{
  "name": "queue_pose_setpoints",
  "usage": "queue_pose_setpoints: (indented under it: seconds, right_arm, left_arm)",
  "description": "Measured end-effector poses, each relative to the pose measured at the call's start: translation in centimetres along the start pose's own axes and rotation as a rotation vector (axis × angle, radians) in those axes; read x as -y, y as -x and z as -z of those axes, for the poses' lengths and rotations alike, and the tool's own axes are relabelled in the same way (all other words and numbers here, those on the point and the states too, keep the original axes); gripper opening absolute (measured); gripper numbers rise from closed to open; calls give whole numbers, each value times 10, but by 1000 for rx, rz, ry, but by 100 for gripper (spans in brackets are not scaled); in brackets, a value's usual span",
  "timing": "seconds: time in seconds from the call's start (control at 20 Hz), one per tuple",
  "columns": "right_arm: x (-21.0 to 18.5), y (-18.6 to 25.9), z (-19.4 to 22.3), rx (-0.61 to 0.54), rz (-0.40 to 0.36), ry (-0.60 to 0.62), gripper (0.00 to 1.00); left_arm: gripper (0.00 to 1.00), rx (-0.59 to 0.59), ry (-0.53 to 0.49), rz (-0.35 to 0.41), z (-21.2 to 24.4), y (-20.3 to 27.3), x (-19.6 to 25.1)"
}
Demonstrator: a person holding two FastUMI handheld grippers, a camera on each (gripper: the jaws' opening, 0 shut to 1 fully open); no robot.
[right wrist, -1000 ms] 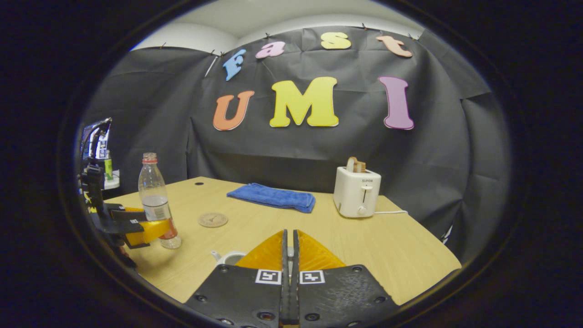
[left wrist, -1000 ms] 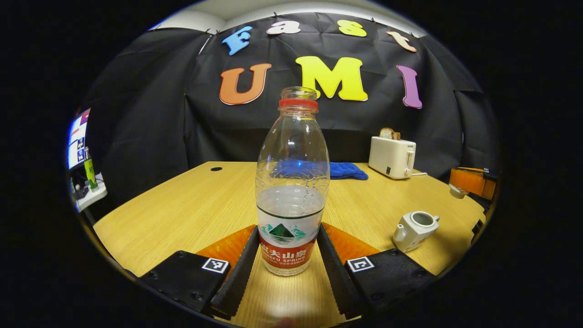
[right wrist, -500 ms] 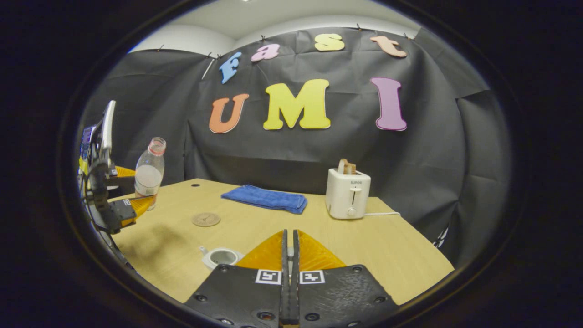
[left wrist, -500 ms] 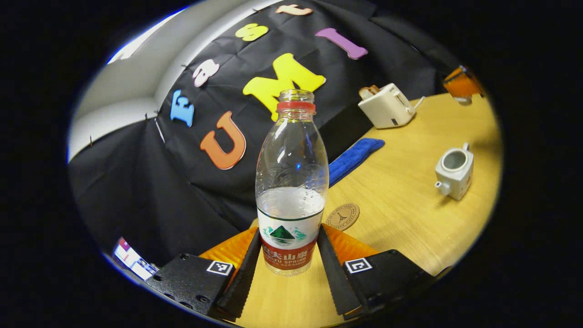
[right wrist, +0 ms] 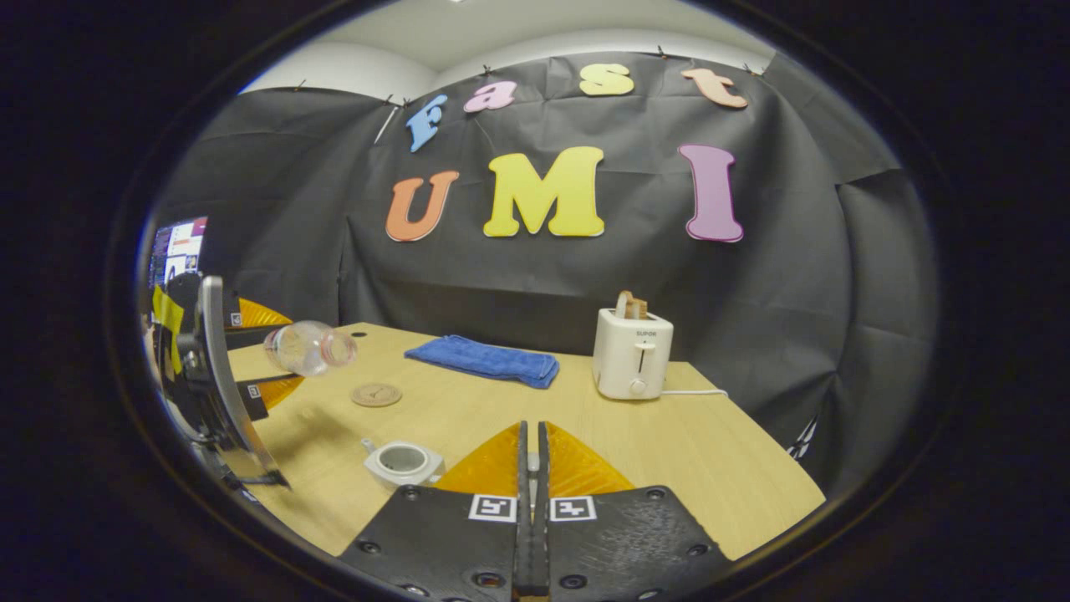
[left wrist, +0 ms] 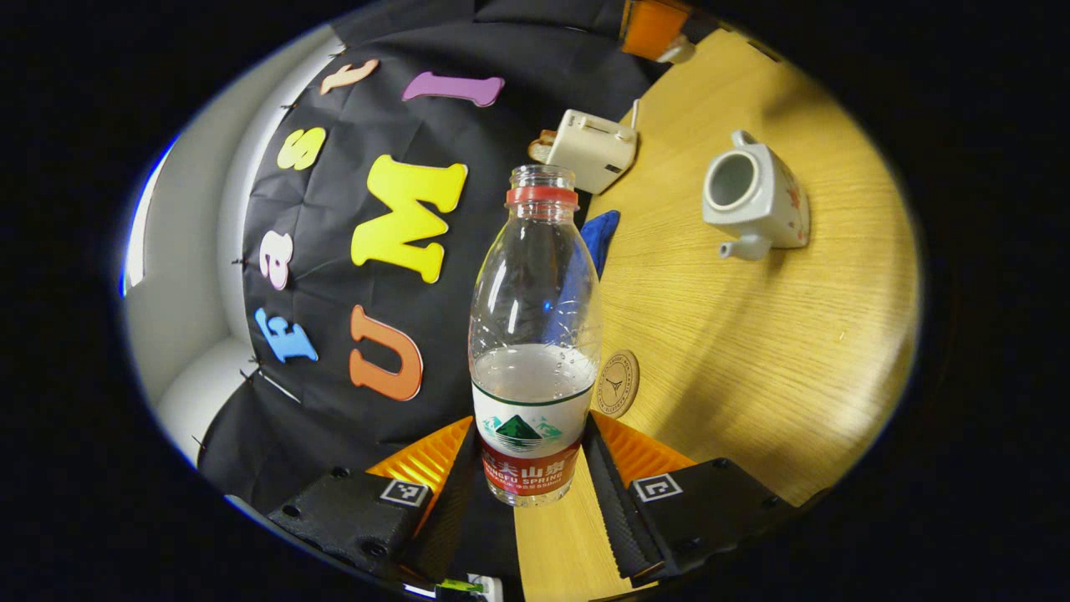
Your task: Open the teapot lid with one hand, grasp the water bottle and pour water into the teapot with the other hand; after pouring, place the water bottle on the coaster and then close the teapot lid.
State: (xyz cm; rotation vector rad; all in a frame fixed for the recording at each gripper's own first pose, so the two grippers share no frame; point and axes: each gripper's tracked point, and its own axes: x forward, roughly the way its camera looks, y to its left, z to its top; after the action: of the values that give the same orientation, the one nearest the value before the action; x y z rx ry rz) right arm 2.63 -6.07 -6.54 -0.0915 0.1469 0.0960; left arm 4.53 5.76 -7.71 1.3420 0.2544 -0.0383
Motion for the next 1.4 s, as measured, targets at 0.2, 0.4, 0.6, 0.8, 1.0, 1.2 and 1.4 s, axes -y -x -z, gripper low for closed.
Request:
queue_pose_setpoints:
  seconds: [0.2,0.4,0.6,0.8,1.0,1.2,1.4]
  right_arm:
    - [3,5,3,-1,2,9,0]
    - [7,8,4,5,6,10,0]
    - [10,10,6,6,4,8,0]
    - [14,11,8,3,8,5,0]
    - [13,11,9,0,4,4,0]
    - [14,12,9,2,3,7,0]
    - [16,12,9,5,4,6,0]
  left_arm:
    - [73,24,-135,9,-7,10,8]
    - [73,22,-232,31,-15,4,12]
    - [73,3,-324,24,-16,3,12]
    - [73,8,-377,-4,-24,-1,6]
    - [73,16,-430,-54,-31,4,0]
    - [73,29,-480,-99,-39,4,-8]
    - [73,30,-520,-118,-46,-5,-13]
